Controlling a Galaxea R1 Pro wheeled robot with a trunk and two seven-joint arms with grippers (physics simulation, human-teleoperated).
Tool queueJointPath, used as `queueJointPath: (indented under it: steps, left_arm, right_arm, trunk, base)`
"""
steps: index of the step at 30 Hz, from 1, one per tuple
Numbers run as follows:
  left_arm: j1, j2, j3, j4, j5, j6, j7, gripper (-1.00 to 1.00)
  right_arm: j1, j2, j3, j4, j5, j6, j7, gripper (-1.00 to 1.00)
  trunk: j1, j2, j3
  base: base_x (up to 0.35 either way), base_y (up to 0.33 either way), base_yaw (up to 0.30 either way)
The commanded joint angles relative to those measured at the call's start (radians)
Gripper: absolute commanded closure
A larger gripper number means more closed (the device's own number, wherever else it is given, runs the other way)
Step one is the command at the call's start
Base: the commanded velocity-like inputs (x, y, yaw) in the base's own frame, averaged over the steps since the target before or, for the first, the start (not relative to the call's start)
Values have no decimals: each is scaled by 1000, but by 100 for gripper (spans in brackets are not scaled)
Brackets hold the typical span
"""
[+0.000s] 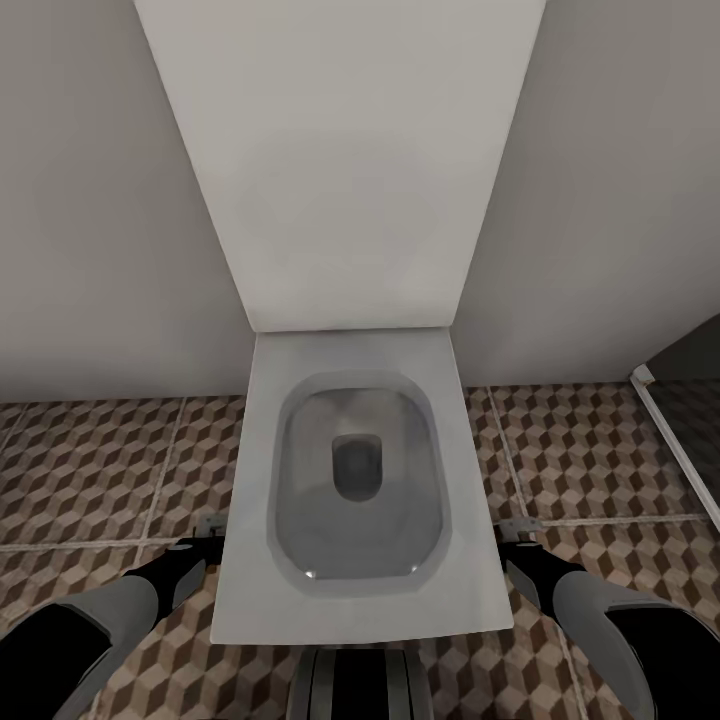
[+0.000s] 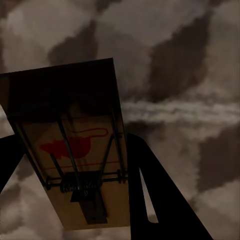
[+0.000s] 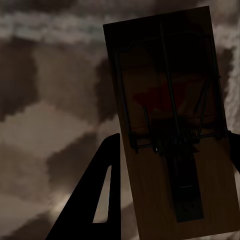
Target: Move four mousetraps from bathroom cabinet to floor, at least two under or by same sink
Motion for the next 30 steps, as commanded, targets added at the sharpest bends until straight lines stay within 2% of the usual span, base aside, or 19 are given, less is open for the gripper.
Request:
queueJointPath:
  steps: [1,30]
  left_arm:
    - [0,0,-8,-1,5,2,3,100]
    - [0,-5,-9,-2,5,-5,4,100]
  right_arm:
    - [-1,0,8,1,0,1,0,100]
    - [-1,0,8,1,0,-5,0,100]
  trunk:
    - [0,0,-1]
    - [0,0,-1]
  base:
    - [0,0,0]
    - [33,0,0]
